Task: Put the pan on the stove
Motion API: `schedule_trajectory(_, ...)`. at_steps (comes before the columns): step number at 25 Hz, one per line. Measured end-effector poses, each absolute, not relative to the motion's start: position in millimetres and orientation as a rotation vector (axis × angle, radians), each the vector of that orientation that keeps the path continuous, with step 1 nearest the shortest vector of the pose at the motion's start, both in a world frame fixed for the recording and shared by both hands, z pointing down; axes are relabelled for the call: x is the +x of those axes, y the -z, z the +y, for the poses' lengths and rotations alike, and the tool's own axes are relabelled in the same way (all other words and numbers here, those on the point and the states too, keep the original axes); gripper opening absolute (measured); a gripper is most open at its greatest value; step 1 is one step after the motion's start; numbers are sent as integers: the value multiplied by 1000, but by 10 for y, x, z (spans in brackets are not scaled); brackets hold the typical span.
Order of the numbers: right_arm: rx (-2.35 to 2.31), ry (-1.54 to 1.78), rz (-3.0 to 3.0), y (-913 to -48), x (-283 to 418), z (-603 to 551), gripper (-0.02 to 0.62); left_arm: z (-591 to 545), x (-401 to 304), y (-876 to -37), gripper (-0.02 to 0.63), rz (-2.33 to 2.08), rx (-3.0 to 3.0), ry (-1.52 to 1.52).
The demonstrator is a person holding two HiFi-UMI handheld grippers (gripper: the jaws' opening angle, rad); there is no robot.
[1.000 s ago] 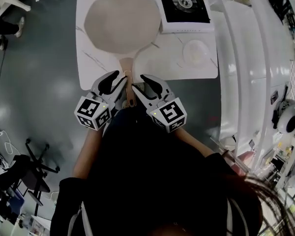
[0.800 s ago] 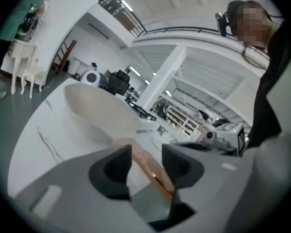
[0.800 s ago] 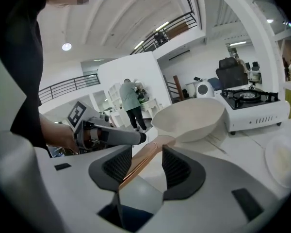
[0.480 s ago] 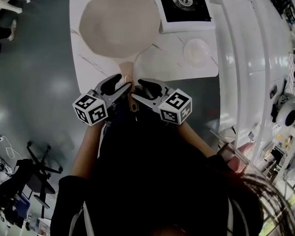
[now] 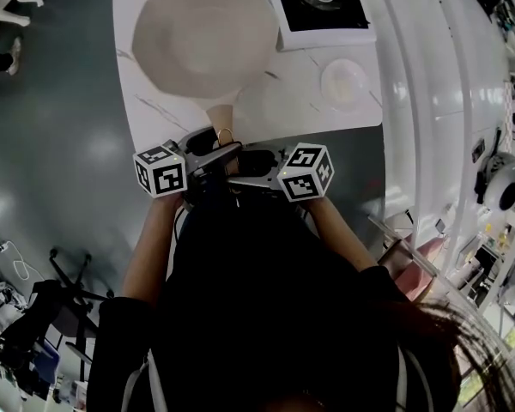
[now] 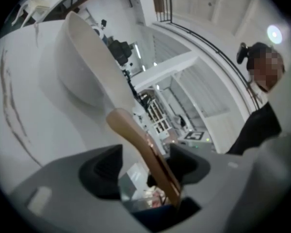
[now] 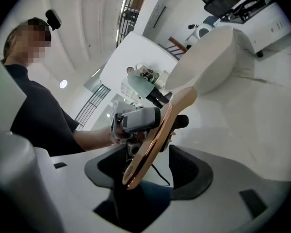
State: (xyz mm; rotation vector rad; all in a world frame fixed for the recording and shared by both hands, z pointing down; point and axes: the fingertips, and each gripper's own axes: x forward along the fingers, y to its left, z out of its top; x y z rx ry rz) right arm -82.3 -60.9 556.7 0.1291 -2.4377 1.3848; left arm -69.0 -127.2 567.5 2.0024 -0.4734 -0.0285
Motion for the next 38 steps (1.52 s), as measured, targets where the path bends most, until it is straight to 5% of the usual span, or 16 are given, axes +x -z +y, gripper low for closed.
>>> schedule_trajectory(10, -55, -1343, -2420, -5596, -1084, -490, 236, -1204, -448, -5637, 301, -291, 2054, 32)
schedule_trajectory(20, -76, -1236, -2455, -5638, -1091, -509, 235, -1174, -355, -5592, 225, -180, 2156, -1)
schedule_trajectory(38, -126, -1331, -2550, -5269, -1107, -639, 235, -1288, -363, -5298, 242, -270, 2152, 4)
